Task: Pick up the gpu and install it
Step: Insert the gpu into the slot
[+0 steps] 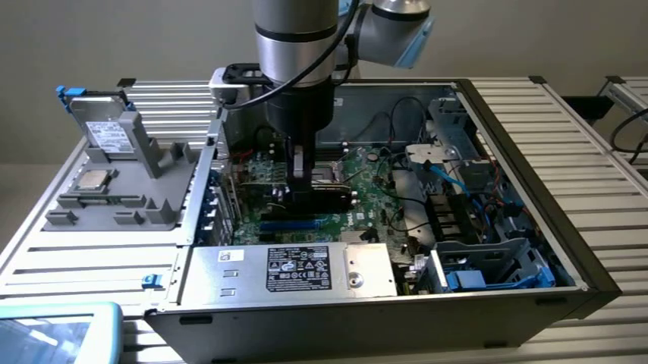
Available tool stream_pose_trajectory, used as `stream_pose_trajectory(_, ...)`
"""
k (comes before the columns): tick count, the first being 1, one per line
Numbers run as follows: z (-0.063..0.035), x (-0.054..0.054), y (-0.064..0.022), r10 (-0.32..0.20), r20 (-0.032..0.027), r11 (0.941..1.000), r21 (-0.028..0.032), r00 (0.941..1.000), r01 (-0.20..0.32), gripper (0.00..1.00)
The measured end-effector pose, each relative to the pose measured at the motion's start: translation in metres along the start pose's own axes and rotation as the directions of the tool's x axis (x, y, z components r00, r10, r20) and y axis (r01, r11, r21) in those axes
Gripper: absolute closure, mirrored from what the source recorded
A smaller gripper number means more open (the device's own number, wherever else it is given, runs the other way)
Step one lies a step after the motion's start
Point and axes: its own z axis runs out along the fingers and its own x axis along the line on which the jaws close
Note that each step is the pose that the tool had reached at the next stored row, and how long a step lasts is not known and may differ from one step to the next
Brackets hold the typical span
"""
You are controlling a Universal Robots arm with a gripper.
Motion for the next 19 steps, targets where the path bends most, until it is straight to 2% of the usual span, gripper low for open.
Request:
stream_pose_trajectory(3, 0.0049, -0.001, 0.0001, 0.000, -0.0016, 1.0000, -0.0025, 1.0000, 0.000, 0.73)
stream_pose_trajectory(8, 0.0101, -0.001, 0.0002, 0.000, -0.0027, 0.9999, -0.0162, 1.0000, 0.000, 0.73)
stream_pose_trajectory(15, 0.0128, -0.001, 0.0006, -0.001, -0.0024, 0.9999, -0.0165, 1.0000, 0.001, 0.73)
stream_pose_trajectory(19, 0.0173, -0.001, 0.0040, -0.001, -0.0025, 0.9999, -0.0166, 1.0000, 0.001, 0.73)
